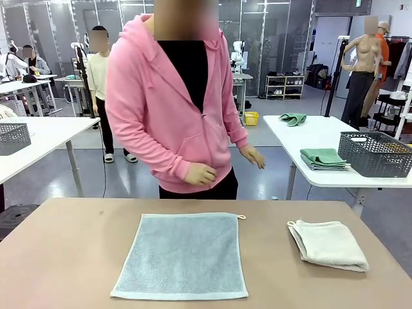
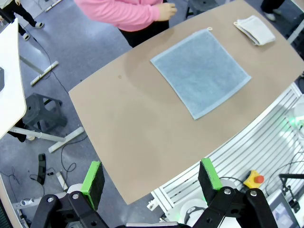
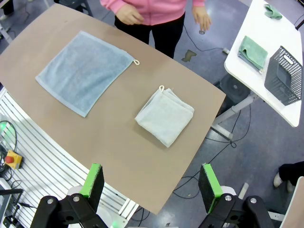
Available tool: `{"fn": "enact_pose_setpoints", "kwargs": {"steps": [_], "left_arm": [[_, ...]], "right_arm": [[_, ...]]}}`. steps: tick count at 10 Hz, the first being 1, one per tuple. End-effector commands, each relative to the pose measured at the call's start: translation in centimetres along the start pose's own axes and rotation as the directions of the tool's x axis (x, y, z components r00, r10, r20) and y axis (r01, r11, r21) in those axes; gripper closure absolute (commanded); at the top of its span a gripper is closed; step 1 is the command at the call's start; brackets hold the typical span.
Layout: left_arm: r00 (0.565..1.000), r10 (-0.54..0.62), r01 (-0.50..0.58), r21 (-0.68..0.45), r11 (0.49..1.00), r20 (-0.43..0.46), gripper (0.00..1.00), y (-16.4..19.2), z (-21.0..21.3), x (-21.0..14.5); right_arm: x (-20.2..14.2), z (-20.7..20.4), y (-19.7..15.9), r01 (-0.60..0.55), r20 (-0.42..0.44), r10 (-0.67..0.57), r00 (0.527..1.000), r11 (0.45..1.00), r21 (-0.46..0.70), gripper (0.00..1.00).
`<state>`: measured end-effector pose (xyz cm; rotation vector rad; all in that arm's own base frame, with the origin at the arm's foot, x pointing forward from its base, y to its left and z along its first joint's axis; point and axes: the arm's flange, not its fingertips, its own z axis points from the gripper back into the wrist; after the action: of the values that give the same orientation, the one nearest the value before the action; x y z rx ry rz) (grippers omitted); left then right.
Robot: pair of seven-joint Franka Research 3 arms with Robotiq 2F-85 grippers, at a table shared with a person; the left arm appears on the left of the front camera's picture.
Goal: Fold the towels and place them in the basket.
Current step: When a person lays out a Towel with hook on the table, fold it in half twice.
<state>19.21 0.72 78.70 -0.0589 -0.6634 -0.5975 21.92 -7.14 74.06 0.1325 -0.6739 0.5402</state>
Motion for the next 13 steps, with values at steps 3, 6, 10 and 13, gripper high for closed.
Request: {"fn": "enact_pose_setpoints", "kwargs": {"steps": [3, 6, 10, 13], "left_arm": [[1.000, -0.002, 0.002, -0.003, 1.000, -0.007, 0.00, 0.03, 0.25, 0.27], [1.000, -0.002, 0.002, -0.003, 1.000, -0.007, 0.00, 0.03, 0.25, 0.27], [1.000, -0.002, 0.002, -0.003, 1.000, -0.007, 0.00, 0.03, 0.25, 0.27], [1.000, -0.002, 0.002, -0.003, 1.000, -0.007, 0.00, 0.03, 0.25, 0.27]], "right_arm": [[-0.05, 0.06, -0.10, -0.008, 0.000, 0.008, 1.000, 1.000, -0.009, 0.00], [-0.05, 0.06, -0.10, -0.008, 0.000, 0.008, 1.000, 1.000, -0.009, 0.00], [-0.05, 0.06, -0.10, -0.008, 0.000, 0.008, 1.000, 1.000, -0.009, 0.00], [-0.05, 0.06, -0.10, -0.008, 0.000, 0.008, 1.000, 1.000, -0.009, 0.00]]}}
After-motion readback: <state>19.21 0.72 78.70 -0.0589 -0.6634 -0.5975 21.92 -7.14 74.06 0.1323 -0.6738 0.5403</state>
